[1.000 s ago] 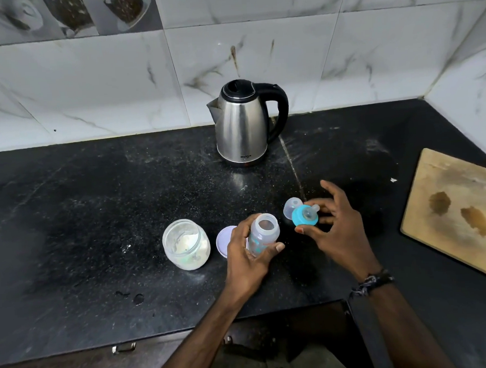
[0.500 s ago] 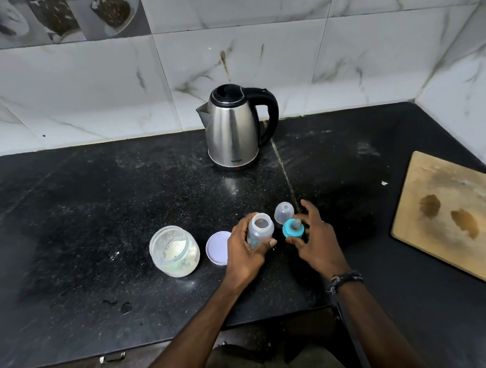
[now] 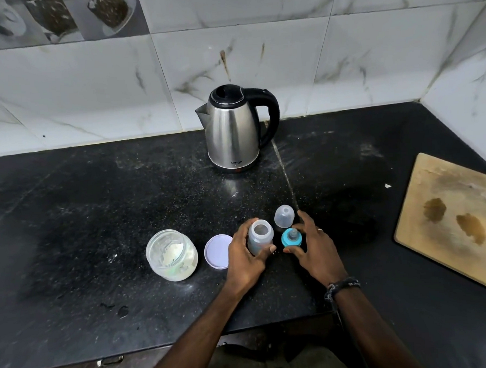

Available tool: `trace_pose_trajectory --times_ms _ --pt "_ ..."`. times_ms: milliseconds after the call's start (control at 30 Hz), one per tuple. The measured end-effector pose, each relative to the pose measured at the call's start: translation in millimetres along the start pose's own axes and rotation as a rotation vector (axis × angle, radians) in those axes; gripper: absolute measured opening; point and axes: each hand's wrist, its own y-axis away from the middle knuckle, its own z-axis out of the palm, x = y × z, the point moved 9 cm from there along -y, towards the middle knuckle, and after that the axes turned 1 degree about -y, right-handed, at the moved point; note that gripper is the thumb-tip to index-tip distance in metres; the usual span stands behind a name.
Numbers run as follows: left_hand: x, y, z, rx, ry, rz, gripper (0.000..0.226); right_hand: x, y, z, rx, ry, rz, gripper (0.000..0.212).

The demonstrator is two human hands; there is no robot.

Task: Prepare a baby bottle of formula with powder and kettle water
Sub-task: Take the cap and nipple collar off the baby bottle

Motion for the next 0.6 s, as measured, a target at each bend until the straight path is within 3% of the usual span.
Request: trace_pose_trajectory --times_ms 400,600 --pt "5 2 -1 -0.039 -0.016 -0.004 0.102 -1 4 -5 0.024 0.006 -0.035 0.103" --pt "16 8 -8 -0.022 0.007 0.026 0.117 -15 16 -26 0.166 0.078 -0.179 0.091"
